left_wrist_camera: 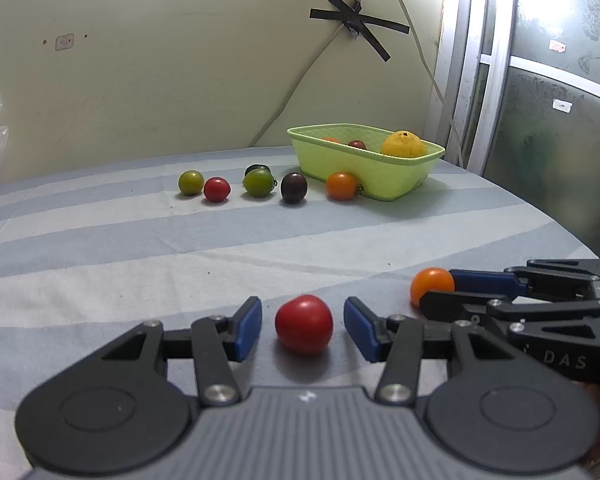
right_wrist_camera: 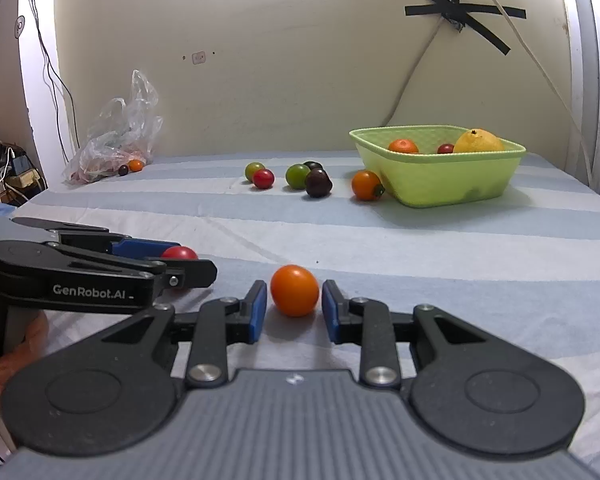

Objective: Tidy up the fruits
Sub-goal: 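Carry the red and orange tomatoes into the basket and open both grippers, then move both grippers back over the loose tomatoes, then grasp a red tomato with the right gripper while the left grasps a green tomato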

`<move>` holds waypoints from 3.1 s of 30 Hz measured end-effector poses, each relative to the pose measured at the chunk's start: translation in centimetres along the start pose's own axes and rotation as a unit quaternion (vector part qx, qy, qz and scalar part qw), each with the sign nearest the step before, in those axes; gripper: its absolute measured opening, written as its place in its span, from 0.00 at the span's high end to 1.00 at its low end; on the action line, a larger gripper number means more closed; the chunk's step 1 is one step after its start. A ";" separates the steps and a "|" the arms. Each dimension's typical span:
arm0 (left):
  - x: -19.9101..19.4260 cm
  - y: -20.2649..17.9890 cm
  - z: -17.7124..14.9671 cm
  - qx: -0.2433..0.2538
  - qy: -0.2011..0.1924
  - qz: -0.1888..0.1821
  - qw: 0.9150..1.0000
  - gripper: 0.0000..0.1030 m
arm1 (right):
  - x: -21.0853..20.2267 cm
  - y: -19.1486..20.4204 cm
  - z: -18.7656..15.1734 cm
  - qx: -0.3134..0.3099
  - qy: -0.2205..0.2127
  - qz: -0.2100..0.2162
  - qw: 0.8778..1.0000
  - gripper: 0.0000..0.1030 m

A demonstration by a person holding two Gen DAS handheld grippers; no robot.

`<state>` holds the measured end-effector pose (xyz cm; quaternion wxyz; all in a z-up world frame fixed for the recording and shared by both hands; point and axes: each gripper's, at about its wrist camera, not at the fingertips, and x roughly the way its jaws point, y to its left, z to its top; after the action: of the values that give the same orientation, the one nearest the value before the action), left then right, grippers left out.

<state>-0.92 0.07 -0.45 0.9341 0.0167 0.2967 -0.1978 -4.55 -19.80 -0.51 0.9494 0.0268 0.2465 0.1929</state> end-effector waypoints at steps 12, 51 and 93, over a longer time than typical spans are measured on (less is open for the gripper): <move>0.0 -0.2 -0.1 0.002 0.000 0.003 1.000 0.57 | 0.3 0.1 0.2 -0.006 0.006 0.000 1.000 0.72; 12.8 -0.9 17.0 -0.070 -0.021 -0.067 0.995 0.56 | 4.1 -13.6 8.5 0.010 -0.100 -0.069 0.993 0.54; 14.7 12.9 10.3 -0.120 0.046 0.008 0.992 0.74 | 14.5 4.1 9.9 -0.212 0.025 0.060 0.975 0.74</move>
<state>20.59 5.17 -1.31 0.9161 -0.0845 0.3611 -0.1527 10.43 -10.08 2.11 0.9137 -0.1650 0.2218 0.2977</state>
